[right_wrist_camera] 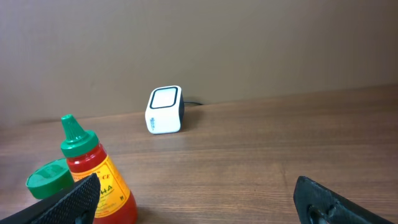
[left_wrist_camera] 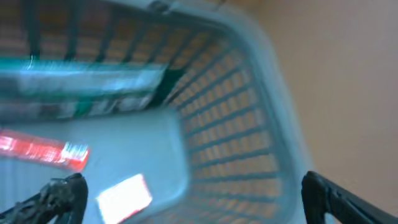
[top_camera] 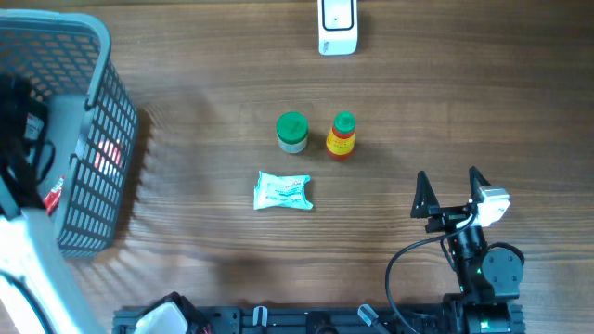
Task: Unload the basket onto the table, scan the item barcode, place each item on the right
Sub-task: 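Grasp the orange tissue box in the basket with the left gripper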
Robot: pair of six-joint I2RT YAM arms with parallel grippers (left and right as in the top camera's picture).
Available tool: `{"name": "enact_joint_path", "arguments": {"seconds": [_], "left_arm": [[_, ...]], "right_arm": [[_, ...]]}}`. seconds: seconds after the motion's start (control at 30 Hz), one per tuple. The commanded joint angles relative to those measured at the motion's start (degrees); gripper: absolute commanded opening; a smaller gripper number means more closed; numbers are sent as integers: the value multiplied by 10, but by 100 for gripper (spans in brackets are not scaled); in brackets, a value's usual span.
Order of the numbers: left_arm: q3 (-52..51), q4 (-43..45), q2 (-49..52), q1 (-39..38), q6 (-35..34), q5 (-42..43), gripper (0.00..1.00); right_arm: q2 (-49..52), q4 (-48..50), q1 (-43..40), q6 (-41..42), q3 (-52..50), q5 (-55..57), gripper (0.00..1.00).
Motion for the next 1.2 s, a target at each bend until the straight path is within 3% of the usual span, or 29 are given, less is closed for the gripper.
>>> {"name": "enact_joint_path", "arguments": {"seconds": [0.0,0.2,0.57,0.67,0.77,1.17], "left_arm": [[3,-53,93,50,-45,120,92],[3,-86,219,89,-72,221,86],[3,-95,347,69,-68,216,89],[3,-95,365,58,-68,202,85],[2,-95,381,46,-68,172,74],[-75,5,389,-2,-71,154,68]], "right_arm": [[-1,2,3,-7,0,8,100],[-1,2,3,-7,0,8,100],[-1,2,3,-7,0,8,100],[-1,2,3,-7,0,8,100],[-1,2,3,-7,0,8,100],[-1,2,3,-7,0,8,100]]}}
